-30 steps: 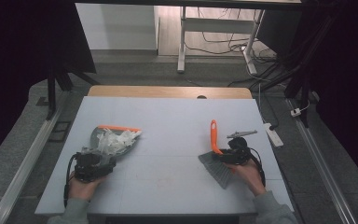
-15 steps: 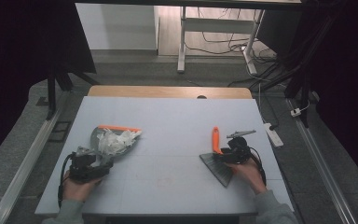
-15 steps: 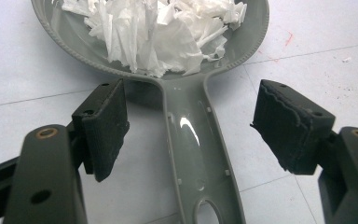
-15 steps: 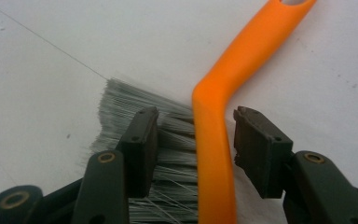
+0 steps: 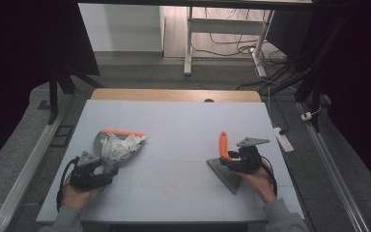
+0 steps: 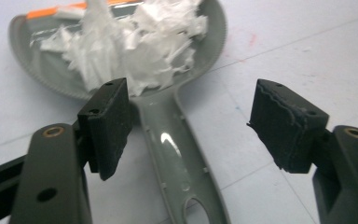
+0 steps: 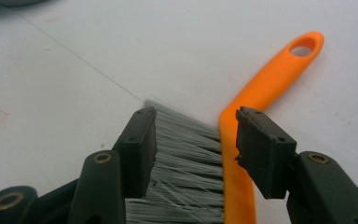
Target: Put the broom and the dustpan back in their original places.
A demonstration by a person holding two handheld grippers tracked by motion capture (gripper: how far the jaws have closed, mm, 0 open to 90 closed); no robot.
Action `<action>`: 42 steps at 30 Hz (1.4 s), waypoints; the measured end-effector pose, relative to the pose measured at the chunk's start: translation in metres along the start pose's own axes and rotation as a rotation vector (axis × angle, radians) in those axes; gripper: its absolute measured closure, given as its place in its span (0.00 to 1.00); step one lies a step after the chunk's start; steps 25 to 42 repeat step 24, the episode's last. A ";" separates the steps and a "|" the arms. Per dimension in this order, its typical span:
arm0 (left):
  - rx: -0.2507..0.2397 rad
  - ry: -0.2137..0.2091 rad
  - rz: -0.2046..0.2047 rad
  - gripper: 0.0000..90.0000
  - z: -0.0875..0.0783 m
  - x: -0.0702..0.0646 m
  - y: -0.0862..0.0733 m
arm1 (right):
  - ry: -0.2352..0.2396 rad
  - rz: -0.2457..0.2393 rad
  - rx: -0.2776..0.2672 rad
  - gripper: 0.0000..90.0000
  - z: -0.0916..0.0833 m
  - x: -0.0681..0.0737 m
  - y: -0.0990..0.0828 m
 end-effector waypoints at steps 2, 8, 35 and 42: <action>0.002 -0.028 0.014 0.34 0.001 -0.002 0.000 | 0.016 -0.008 -0.016 0.53 -0.003 0.004 -0.001; 0.022 -0.095 0.053 0.34 0.004 -0.006 -0.001 | 0.040 -0.059 -0.040 0.53 -0.011 0.015 -0.007; 0.034 -0.155 0.043 0.34 0.000 -0.010 -0.008 | 0.081 -0.114 -0.093 0.54 -0.028 0.025 -0.017; 0.034 -0.155 0.043 0.34 0.000 -0.010 -0.008 | 0.081 -0.114 -0.093 0.54 -0.028 0.025 -0.017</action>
Point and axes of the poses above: each handheld gripper's, and its own axes: z roughly forward along the jaws, y roughly out of its top, x roughly to its left, the point moved 6 cm from there along z, roughly forward along the jaws, and after that the axes turned 14 degrees about -x, right-handed, at the moved point
